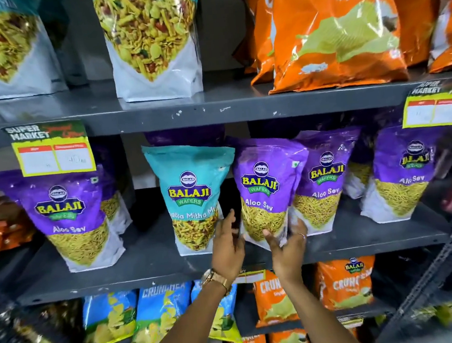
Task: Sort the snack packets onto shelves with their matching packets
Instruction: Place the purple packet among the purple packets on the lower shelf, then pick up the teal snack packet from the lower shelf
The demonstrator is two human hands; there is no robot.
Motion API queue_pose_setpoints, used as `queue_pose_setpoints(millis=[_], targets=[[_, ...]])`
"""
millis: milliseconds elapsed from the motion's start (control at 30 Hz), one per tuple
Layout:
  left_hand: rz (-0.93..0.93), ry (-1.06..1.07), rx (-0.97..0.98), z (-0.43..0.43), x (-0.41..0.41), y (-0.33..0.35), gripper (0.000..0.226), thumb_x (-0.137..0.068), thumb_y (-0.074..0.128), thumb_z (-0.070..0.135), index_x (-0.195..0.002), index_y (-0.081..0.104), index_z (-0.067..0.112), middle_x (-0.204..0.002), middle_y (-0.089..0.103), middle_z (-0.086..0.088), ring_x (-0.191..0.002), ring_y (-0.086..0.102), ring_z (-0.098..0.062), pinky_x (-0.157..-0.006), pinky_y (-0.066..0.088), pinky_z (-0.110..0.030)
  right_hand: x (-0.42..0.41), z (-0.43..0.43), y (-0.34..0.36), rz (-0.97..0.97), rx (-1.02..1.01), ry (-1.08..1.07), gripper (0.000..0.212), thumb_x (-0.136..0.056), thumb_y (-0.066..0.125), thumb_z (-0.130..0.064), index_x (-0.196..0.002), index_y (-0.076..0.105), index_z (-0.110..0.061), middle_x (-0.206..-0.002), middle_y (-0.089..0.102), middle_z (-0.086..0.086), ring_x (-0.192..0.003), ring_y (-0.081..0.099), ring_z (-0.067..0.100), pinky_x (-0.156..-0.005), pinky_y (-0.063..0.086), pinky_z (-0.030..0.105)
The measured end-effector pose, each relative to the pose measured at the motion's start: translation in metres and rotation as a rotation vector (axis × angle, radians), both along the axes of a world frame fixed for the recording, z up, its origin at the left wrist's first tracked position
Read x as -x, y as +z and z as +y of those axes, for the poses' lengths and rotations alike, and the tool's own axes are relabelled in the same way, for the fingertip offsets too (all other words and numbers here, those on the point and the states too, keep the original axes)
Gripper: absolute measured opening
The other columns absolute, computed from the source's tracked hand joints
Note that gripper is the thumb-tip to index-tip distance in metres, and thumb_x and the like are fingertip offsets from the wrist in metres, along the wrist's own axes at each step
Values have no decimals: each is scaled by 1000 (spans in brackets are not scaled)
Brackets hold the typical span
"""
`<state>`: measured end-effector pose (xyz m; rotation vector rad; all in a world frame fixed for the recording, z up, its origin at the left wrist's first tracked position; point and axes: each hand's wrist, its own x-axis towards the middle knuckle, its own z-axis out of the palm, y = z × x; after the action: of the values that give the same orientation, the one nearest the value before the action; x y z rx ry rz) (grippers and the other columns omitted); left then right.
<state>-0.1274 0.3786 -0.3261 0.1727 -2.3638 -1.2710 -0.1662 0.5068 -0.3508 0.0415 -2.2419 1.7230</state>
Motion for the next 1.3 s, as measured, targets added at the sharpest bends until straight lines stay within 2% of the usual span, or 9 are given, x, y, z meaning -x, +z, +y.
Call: queue_pose_setpoints(millis=[200, 267, 400, 567, 667, 867, 1033, 1167, 1300], targets=[[284, 467, 81, -26, -33, 13, 46, -86, 47, 43, -118, 48, 10, -112, 53, -14, -105, 46, -25, -92, 39, -40, -26, -32, 15, 131, -28, 189, 40, -86, 57, -44, -104, 56, -8, -101, 59, 9, -95, 60, 27, -84, 47, 18], [226, 541, -72, -42, -32, 21, 68, -84, 40, 60, -128, 41, 8, -123, 48, -15, -115, 42, -27, -101, 35, -46, -21, -47, 20, 97, -29, 263, 30, -89, 60, -32, -110, 57, -11, -107, 61, 9, -102, 61, 26, -87, 48, 22], [105, 389, -234, -80, -17, 18, 105, -73, 31, 84, -148, 18, 12, -152, 32, -13, -141, 31, -24, -120, 22, -45, -8, -73, 31, -20, -78, 449, 65, -88, 62, -28, -141, 36, -1, -147, 42, 14, -137, 38, 25, -111, 27, 27], [-4, 124, -434, -93, -17, 22, 39, -94, 49, 46, -126, 42, 24, -128, 58, -2, -116, 59, -13, -107, 45, -43, -1, -96, 38, -195, 133, 648, 75, -81, 69, -31, -143, 32, -12, -146, 47, 10, -134, 43, 15, -116, 31, 39], [-32, 13, -463, -100, -28, 22, 60, -82, 60, 47, -131, 41, 19, -132, 58, -5, -125, 56, -20, -102, 48, -34, 3, -95, 20, -141, 193, 701, 58, -70, 75, -35, -120, 48, -25, -120, 63, -1, -113, 60, 11, -106, 45, 51], [-91, -77, -202, -110, -68, 24, 63, -70, 71, 48, -125, 41, 45, -124, 62, 10, -111, 59, 6, -96, 50, -21, -33, -79, 30, -116, 159, 583, 97, -56, 71, -71, -129, 49, -10, -124, 65, 7, -109, 62, 3, -97, 52, 29], [5, -95, -72, -103, -111, 40, 58, -73, 73, 35, -125, 48, 45, -123, 66, 8, -115, 62, -8, -99, 52, -41, -84, -61, 42, -120, 226, 574, 80, -57, 78, -60, -124, 55, -22, -126, 66, 6, -118, 62, 20, -101, 49, 48], [47, -151, -11, -102, -150, 59, 62, -77, 72, 35, -133, 46, 32, -124, 65, 5, -117, 60, -19, -97, 50, -49, -134, -53, 59, -51, 205, 521, 45, -73, 71, -32, -116, 58, -37, -123, 68, -6, -116, 63, 12, -95, 53, 34], [145, -189, 76, -111, -189, 98, 67, -81, 68, 44, -139, 40, 30, -131, 58, 5, -125, 51, -22, -103, 44, -49, -174, -54, 107, 2, 202, 514, 42, -66, 76, -45, -106, 61, -42, -107, 73, -20, -103, 66, -3, -78, 53, 13]])
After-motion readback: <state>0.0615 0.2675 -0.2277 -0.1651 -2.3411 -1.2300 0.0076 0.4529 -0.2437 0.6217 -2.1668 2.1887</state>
